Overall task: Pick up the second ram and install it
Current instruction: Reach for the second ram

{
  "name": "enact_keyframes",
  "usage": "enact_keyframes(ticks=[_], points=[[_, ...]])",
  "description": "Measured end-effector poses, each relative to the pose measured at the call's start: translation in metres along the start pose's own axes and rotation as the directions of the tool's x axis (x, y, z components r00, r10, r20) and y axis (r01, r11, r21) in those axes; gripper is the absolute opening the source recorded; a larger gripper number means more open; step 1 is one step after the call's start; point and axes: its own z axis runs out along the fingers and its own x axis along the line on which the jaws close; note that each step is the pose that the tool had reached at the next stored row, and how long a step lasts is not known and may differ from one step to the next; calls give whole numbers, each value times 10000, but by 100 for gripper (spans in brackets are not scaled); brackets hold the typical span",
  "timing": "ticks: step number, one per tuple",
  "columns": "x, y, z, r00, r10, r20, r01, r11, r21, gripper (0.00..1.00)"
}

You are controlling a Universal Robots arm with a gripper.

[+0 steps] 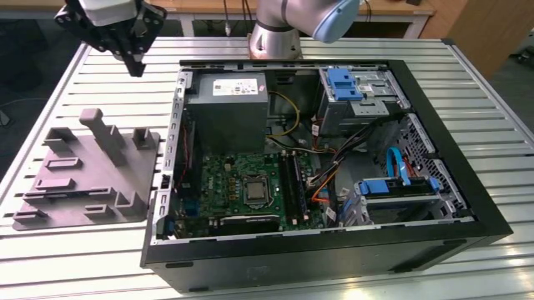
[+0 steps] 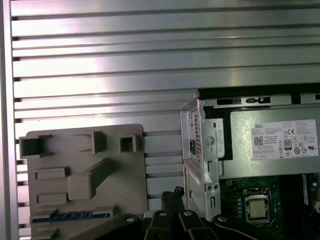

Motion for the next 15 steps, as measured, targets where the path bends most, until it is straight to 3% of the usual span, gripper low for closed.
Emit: enact_keyframes(ticks=[15], points=[[559, -39, -7, 10000, 0, 1, 0, 10000, -1, 10]])
